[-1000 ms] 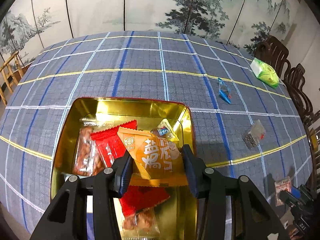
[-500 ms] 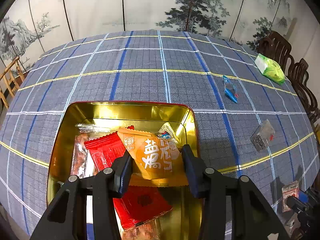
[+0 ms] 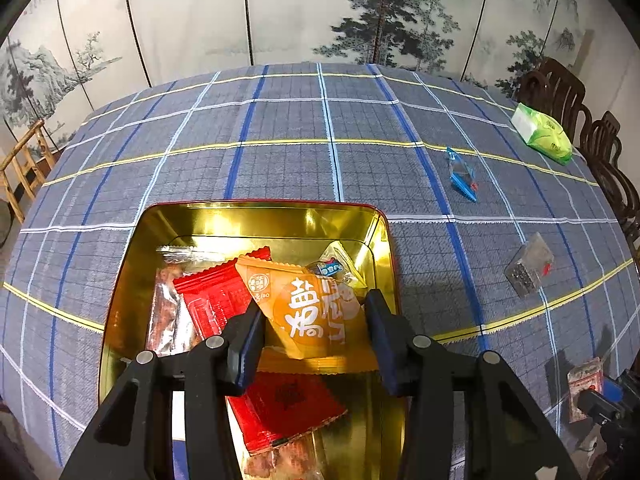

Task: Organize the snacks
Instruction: 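Lower the orange packet into the tin and open the left gripper, then carry the pink packet toward the tin with the right gripper, then lower the pink packet into the tin and open the right gripper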

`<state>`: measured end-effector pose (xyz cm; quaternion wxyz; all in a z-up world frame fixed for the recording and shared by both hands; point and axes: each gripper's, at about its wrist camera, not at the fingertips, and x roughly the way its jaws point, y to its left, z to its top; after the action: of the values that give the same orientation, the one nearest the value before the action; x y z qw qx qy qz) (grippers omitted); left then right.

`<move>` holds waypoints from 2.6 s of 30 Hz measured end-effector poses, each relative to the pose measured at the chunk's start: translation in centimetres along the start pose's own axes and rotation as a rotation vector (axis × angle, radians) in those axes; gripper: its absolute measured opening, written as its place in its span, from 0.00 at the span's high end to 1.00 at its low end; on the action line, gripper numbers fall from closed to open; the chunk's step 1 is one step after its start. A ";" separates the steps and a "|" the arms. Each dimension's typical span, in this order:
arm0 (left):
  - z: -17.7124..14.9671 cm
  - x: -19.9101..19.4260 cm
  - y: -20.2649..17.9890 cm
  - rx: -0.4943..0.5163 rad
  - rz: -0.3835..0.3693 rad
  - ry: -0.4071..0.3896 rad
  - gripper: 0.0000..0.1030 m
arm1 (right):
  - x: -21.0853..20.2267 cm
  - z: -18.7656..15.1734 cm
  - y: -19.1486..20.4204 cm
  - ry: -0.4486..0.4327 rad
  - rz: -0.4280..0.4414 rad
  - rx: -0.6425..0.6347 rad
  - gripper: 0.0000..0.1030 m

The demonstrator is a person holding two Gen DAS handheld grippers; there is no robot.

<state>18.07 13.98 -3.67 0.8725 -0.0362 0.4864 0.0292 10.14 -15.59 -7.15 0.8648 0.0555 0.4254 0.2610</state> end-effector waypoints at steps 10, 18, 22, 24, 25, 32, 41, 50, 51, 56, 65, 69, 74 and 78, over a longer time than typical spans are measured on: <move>0.2 -1.6 -0.4 0.026 0.040 -0.049 0.49 | -0.1 0.1 0.0 0.000 0.003 0.001 0.76; -0.6 -3.1 -0.5 0.027 0.054 -0.075 0.46 | -0.5 0.2 0.6 0.000 0.013 -0.004 0.76; -1.4 -4.1 -0.4 0.026 0.068 -0.097 0.44 | -0.8 0.3 1.6 0.000 0.025 -0.014 0.76; -1.8 -4.7 -0.3 0.031 0.086 -0.110 0.42 | -0.9 0.4 2.3 0.000 0.032 -0.025 0.76; -2.1 -5.1 -0.2 0.029 0.093 -0.117 0.41 | -0.9 0.5 2.6 0.000 0.035 -0.030 0.76; -3.5 -6.7 1.0 0.008 0.126 -0.137 0.37 | -0.6 1.1 5.4 0.008 0.074 -0.075 0.76; -5.5 -7.9 3.7 -0.037 0.148 -0.142 0.34 | 1.2 2.0 9.5 0.042 0.146 -0.118 0.76; -6.9 -8.5 6.9 -0.094 0.160 -0.141 0.30 | 3.8 2.5 13.7 0.093 0.194 -0.165 0.76; -7.1 -8.5 7.3 -0.100 0.164 -0.139 0.30 | 4.1 2.6 14.1 0.099 0.197 -0.168 0.76; -7.9 -8.5 9.0 -0.125 0.168 -0.131 0.29 | 5.7 2.8 15.8 0.127 0.213 -0.185 0.76; -9.2 -8.7 12.3 -0.184 0.176 -0.124 0.27 | 8.3 3.1 18.1 0.171 0.217 -0.207 0.76; -9.6 -8.6 13.3 -0.206 0.176 -0.117 0.27 | 9.3 3.1 18.6 0.189 0.214 -0.212 0.76; -10.0 -8.4 13.8 -0.213 0.173 -0.110 0.27 | 10.1 3.1 19.2 0.203 0.213 -0.216 0.76; -10.1 -8.4 13.9 -0.212 0.174 -0.110 0.27 | 10.8 3.2 19.8 0.213 0.213 -0.222 0.76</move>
<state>3.88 26.75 -2.32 0.8834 -0.0842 0.4332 0.1576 9.99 7.18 -6.50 0.7833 -0.0236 0.4747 0.4008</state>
